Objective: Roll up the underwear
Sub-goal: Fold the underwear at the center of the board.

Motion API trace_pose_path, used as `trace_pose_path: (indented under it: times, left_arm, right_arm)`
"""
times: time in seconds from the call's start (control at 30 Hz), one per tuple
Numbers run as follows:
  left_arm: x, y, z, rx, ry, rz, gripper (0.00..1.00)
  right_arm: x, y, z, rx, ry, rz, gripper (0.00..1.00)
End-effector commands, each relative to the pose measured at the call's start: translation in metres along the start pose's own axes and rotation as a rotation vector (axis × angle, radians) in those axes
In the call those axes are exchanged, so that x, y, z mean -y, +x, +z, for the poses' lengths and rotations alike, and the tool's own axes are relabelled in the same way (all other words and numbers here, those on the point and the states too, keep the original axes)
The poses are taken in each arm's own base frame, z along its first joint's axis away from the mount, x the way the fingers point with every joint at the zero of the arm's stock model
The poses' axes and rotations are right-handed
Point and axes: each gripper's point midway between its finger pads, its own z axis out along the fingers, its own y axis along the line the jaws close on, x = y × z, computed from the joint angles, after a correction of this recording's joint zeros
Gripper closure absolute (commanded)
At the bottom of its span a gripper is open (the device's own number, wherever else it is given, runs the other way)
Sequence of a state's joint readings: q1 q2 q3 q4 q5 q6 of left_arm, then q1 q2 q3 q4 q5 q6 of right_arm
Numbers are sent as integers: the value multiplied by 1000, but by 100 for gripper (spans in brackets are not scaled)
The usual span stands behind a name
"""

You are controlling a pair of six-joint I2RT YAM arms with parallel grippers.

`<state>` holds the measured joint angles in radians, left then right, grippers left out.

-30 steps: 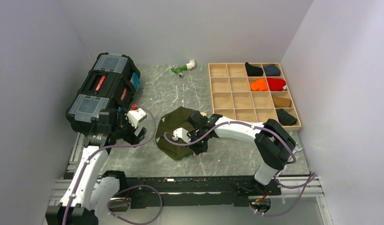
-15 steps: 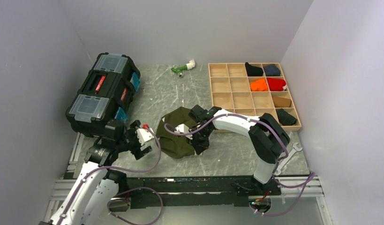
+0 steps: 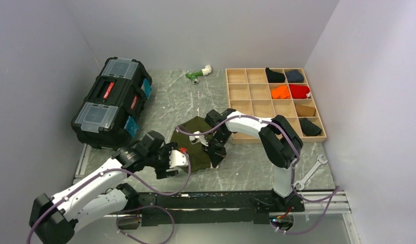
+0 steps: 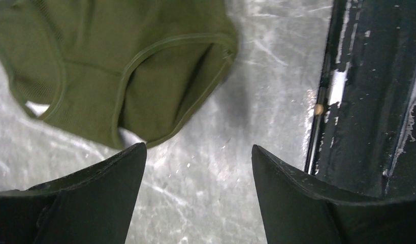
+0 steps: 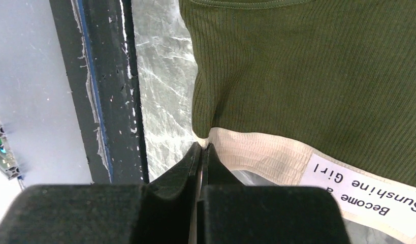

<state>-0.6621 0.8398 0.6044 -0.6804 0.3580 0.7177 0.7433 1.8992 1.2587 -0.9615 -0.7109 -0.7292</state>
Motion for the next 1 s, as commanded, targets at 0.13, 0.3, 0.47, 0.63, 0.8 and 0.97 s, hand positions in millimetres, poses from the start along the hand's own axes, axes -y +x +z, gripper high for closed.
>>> trace_pose_path:
  times: [0.13,0.3,0.47,0.63,0.8,0.97]
  left_arm:
    - [19,-43,34,26,61,170,18]
    - [22,-50,56,-13,65,255,20]
    - [20,-56,71,5,61,275,23]
    - [19,-59,83,-2,59,278,29]
    - [25,-52,92,-31,74,290,39]
    - [21,-43,97,-68,52,288,55]
  right_arm:
    - [-7,-13,-11,57,-97,4,100]
    - [-3,-14,-14,56,-88,14,100]
    - [-1,-13,-15,56,-74,20,100]
    - [0,-12,-14,52,-77,29,100]
    - [0,-11,-14,52,-71,30,100]
    - [-2,-10,-14,50,-77,34,100]
